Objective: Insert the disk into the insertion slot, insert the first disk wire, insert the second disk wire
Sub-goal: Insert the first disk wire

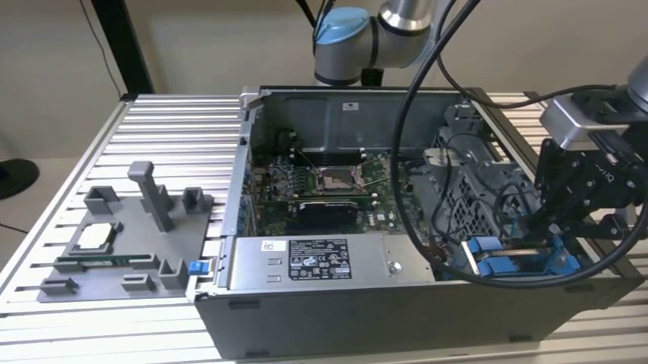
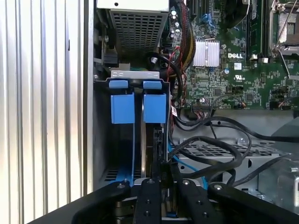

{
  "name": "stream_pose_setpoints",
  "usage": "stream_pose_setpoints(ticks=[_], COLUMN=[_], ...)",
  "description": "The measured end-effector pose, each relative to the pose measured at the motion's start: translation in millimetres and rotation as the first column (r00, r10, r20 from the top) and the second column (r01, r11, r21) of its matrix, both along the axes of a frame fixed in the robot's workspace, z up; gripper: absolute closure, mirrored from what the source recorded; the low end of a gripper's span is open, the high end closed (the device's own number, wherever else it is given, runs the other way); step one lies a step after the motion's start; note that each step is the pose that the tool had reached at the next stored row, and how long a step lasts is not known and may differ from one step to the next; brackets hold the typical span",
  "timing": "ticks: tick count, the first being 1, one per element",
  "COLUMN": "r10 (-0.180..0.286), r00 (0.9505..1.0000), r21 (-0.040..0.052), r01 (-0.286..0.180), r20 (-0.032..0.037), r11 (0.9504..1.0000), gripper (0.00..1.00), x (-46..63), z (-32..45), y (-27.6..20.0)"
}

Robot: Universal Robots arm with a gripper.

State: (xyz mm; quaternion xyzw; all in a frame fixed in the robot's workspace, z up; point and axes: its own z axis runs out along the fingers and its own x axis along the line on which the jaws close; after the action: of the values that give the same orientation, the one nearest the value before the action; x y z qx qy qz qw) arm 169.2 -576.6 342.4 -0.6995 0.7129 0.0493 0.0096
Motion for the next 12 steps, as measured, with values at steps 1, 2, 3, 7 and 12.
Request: stream_pose_setpoints(ticks=[1,2,3,7,12], r10=[0.0,0.0,0.0,0.0,0.0], r00=[1.0,1.0,1.0,1.0,1.0], r21=[0.0,0.0,0.0002,0.0,-0.0004], r01=[0.0,0.0,0.0,0.0,0.0], r20=[0.0,0.0,0.0,0.0,0.0001], r11=[1.0,1.0,1.0,1.0,1.0], gripper=[1.0,1.0,1.0,1.0,1.0], x=[0.0,0.0,0.0,0.0,0.0], z=[0.0,0.0,-0.1,-0.5,-2.5], y=[-0.4,-0.9,-1.2,-1.8,-1.9])
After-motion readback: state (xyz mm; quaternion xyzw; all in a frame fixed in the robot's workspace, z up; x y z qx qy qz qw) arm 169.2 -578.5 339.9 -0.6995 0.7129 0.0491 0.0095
